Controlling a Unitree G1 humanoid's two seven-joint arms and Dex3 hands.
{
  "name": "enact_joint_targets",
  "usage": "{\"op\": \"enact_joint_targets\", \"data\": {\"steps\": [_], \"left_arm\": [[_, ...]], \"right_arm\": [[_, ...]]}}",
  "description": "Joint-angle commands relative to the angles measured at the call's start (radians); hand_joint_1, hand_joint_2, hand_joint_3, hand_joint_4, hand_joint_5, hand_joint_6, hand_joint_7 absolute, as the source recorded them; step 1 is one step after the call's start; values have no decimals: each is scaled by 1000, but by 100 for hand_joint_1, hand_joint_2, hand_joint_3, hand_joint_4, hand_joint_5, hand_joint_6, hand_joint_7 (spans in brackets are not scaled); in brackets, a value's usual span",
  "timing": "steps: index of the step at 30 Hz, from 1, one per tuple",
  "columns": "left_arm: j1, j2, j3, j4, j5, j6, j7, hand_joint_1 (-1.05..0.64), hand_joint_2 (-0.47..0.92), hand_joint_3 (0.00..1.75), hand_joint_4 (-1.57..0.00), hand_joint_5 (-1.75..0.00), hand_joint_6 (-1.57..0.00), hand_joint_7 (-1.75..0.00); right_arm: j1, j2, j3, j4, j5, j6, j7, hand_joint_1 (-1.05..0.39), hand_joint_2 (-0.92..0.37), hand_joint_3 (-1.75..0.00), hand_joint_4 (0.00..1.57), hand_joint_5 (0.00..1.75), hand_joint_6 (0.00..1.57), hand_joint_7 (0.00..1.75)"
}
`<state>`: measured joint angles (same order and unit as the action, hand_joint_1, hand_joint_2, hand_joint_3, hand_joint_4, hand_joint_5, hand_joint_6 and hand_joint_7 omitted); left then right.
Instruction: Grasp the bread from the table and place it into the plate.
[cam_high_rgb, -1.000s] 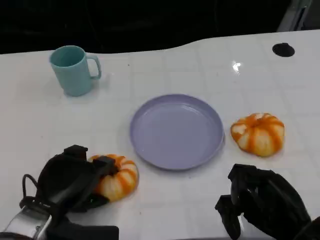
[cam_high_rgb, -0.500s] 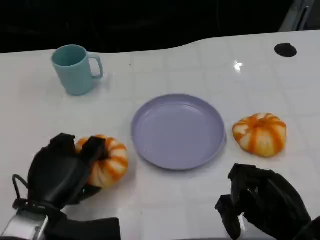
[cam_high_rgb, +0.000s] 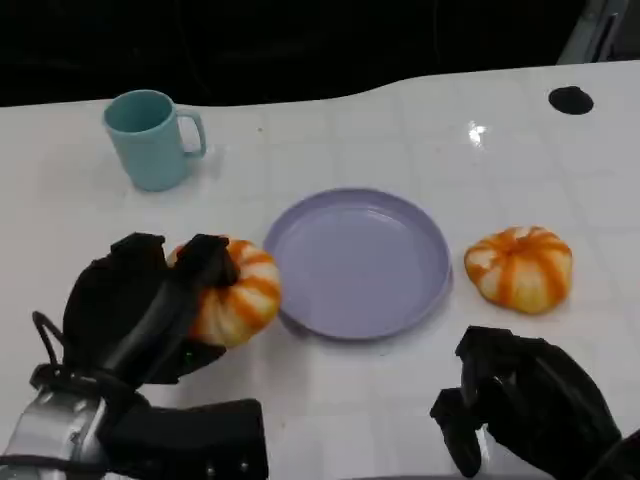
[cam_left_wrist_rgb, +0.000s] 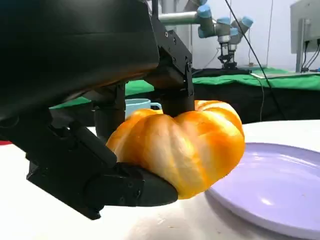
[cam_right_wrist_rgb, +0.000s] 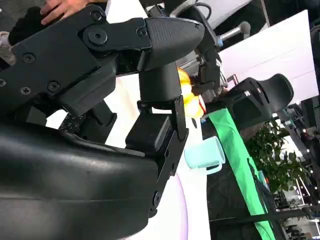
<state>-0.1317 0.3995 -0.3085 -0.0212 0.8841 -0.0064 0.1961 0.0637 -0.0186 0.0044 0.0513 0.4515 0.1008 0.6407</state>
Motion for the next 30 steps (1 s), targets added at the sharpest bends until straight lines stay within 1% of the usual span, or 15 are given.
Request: {"op": "enact_joint_targets", "data": {"steps": [1, 2, 4, 7, 11, 13, 14, 18, 19, 21, 23, 24, 25, 27, 30], "left_arm": [[-65, 0, 6, 2, -13, -19, -18, -22, 62, 83, -83, -175, -60, -173], [-87, -6, 0, 15, -12, -24, -21, -22, 62, 82, -83, -175, -59, -174], [-129, -17, -13, 45, -15, -40, -25, -23, 66, 76, -81, -175, -63, -166], [-183, -31, -40, 100, -9, -70, -26, -24, 68, 75, -83, -175, -65, -167], [-244, -66, -71, 187, -12, -114, 11, -24, 60, 78, -89, -175, -78, -143], [-271, -86, -77, 238, -23, -139, 26, -22, 57, 81, -89, -175, -72, -164], [-287, -94, -81, 267, -26, -152, 36, -21, 56, 82, -89, -175, -70, -169], [-345, -121, -97, 354, -33, -178, 39, -21, 50, 93, -90, -175, -69, -174], [-361, -129, -100, 379, -43, -187, 33, -21, 49, 98, -91, -175, -69, -164], [-392, -145, -105, 428, -66, -200, 18, -20, 48, 101, -93, -175, -93, -99], [-419, -156, -112, 472, -75, -210, 17, -20, 48, 102, -93, -175, -103, -76], [-436, -163, -117, 501, -77, -214, 23, -22, 48, 98, -93, -175, -102, -85], [-449, -170, -122, 525, -78, -217, 29, -22, 48, 97, -93, -175, -89, -124], [-480, -184, -135, 579, -81, -224, 33, -22, 49, 98, -92, -175, -75, -162], [-520, -202, -145, 654, -97, -249, 37, -22, 51, 102, -93, -175, -73, -173]], "right_arm": [[0, -12, -11, -4, 9, -4, 1, -93, -65, -52, 121, 155, 106, 138], [1, -12, -10, -6, 8, -4, 1, -93, -65, -52, 121, 155, 106, 138], [2, -12, -10, -7, 8, -4, 1, -93, -65, -52, 121, 155, 106, 138], [4, -13, -9, -8, 6, -7, 1, -94, -66, -51, 121, 155, 106, 138], [4, -13, -8, -8, 3, -8, 0, -94, -66, -50, 121, 156, 105, 139], [4, -12, -9, -7, 3, -10, 1, -94, -66, -50, 121, 156, 105, 138], [4, -12, -9, -6, 4, -11, 2, -94, -67, -50, 121, 156, 105, 139], [4, -12, -9, -6, 2, -14, 2, -94, -67, -50, 121, 156, 105, 140], [4, -12, -9, -5, 2, -16, 3, -93, -67, -49, 120, 156, 105, 140], [2, -12, -10, 1, 5, -18, 8, -93, -67, -49, 120, 156, 104, 140], [1, -13, -11, 3, 8, -17, 11, -93, -68, -49, 120, 156, 104, 139], [1, -13, -11, 4, 8, -17, 10, -93, -67, -48, 120, 156, 104, 139], [1, -12, -11, 3, 7, -17, 9, -93, -67, -48, 120, 156, 105, 139], [0, -12, -12, 5, 8, -19, 11, -93, -68, -48, 120, 156, 105, 139], [2, -11, -10, 3, 5, -21, 10, -93, -68, -48, 121, 156, 105, 140]]}}
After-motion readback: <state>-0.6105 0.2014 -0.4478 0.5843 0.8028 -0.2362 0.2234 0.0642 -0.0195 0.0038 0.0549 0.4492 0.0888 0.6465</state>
